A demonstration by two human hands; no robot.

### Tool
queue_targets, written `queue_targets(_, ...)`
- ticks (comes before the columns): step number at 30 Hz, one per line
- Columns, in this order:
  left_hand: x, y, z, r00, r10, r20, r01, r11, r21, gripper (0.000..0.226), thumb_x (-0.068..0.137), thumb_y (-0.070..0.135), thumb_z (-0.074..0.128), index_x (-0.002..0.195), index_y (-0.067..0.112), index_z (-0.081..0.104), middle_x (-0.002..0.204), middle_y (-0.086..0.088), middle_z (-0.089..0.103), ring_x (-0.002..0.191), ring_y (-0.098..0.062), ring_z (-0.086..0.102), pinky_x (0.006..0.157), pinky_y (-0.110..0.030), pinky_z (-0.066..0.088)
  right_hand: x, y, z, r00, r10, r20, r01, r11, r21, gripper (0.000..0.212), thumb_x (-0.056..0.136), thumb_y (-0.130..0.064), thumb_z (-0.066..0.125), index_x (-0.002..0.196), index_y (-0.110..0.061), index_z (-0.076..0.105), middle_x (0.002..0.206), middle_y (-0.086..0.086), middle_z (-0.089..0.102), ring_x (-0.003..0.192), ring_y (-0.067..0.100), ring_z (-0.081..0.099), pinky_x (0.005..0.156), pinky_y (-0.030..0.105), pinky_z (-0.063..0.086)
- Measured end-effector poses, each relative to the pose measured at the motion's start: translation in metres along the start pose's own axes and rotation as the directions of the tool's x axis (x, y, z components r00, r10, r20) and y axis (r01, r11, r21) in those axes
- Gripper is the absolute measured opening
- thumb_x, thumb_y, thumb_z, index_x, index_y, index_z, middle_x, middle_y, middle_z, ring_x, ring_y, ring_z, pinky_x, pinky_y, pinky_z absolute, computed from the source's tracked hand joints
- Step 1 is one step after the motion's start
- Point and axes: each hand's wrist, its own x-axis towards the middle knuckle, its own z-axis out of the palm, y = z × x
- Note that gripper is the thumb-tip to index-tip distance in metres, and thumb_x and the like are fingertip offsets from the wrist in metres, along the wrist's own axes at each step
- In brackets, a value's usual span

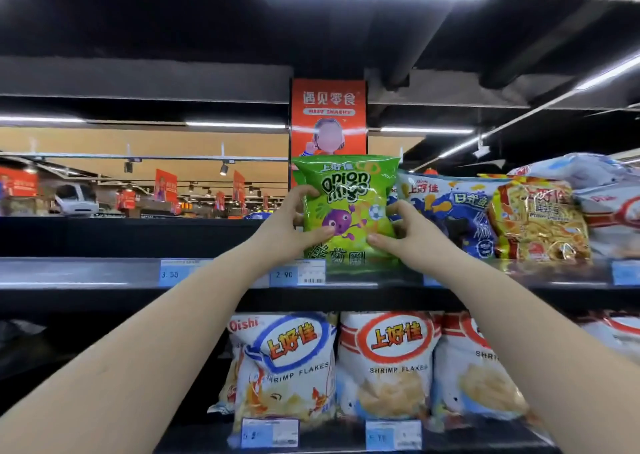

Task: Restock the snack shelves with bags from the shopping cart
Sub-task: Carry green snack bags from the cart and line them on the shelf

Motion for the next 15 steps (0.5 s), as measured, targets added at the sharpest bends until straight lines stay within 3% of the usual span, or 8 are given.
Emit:
queue_targets(3,0.0,0.007,-0.004,0.999,-0.034,0.017,0.032,0.997,0.075,0.059,0.087,0.032,0.072,0.131,0.04,0.034,0.088,0.002,0.048,0.065,-0.004,0.055,0.052,-0.013,0.043,0.002,-0.006,0.009,0.999,0.029,-0.032,-0.031,0.998,-0.06,0.063,0.083,-0.038,0.074,0.132,-0.02,0.04,0.129,0.008,0.054,0.102,0.021,0.055,0.084,0.03,0.043)
queue_targets(6,-0.004,0.006,-0.01,0.996,-0.064,0.06,0.059,0.996,0.069,0.057,0.089,0.024,0.072,0.132,0.031,0.035,0.08,0.002,0.053,0.047,0.005,0.055,0.045,-0.009,0.04,0.0,-0.009,0.015,1.0,0.019,-0.009,-0.02,0.988,-0.151,0.061,0.083,-0.036,0.074,0.131,-0.016,0.04,0.134,0.007,0.052,0.113,0.024,0.054,0.087,0.031,0.042)
queue_targets(12,-0.013,0.012,-0.007,0.993,-0.092,0.079,0.085,0.993,0.086,0.053,0.087,0.029,0.074,0.124,0.035,0.036,0.075,0.003,0.058,0.051,0.002,0.057,0.05,-0.011,0.043,-0.003,-0.008,0.005,0.998,0.058,0.011,-0.055,0.984,-0.172,0.066,0.083,-0.034,0.075,0.135,-0.017,0.04,0.135,0.009,0.052,0.113,0.025,0.053,0.097,0.038,0.047)
queue_targets(15,-0.017,0.01,-0.004,0.996,-0.087,0.015,0.086,0.993,0.08,0.054,0.081,0.035,0.078,0.12,0.041,0.04,0.101,-0.004,0.065,0.084,-0.017,0.066,0.077,-0.031,0.056,-0.009,-0.01,0.008,0.999,0.029,-0.025,-0.032,0.985,-0.167,0.074,0.083,-0.032,0.075,0.143,-0.017,0.035,0.136,0.005,0.052,0.118,0.024,0.053,0.093,0.034,0.045)
